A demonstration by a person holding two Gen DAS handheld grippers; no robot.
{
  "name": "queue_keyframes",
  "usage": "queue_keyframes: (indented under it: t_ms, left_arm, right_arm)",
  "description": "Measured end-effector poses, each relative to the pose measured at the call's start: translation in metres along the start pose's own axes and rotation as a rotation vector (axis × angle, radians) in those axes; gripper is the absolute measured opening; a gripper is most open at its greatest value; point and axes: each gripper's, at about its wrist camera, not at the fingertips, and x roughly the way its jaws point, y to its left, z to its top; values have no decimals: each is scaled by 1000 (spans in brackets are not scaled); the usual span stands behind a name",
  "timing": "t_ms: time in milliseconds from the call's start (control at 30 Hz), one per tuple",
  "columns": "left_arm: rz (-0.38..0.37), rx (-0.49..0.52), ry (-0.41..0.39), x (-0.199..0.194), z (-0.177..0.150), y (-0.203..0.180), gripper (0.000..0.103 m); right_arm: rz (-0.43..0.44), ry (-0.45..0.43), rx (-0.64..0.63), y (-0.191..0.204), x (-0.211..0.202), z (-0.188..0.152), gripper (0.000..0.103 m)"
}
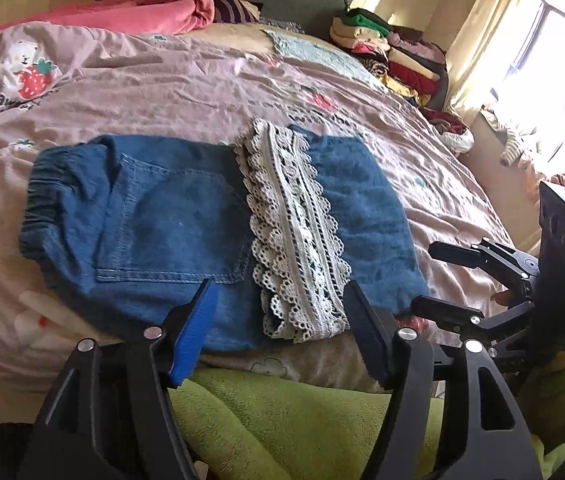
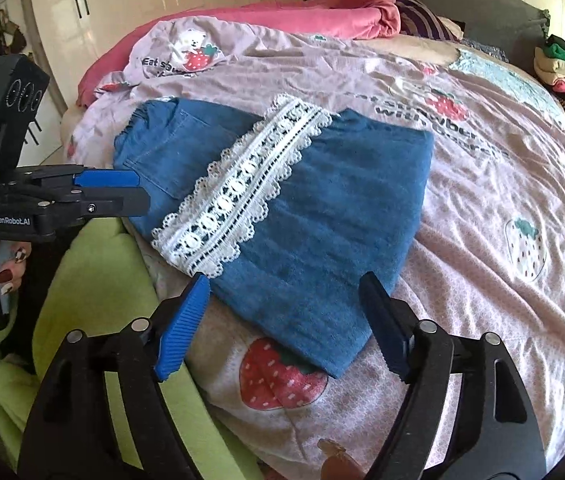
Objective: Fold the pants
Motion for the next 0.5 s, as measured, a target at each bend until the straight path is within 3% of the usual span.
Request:
queue_keyframes:
  t_ms: [100, 133, 200, 500]
  left_arm:
    - [7, -10, -18, -7, 1, 5, 65]
    - [14, -14, -26, -9, 2, 8, 73]
    - [32, -22, -44, -15, 2, 12, 79]
    - [74, -106, -104, -38, 5, 48, 79]
  right_arm:
    - [4, -10, 0, 3, -2, 6, 73]
    - [6, -16, -1, 4, -3, 8, 73]
    - [10, -26, -3, 7, -4, 13, 74]
    - [16, -61, -71, 29, 4, 50, 79]
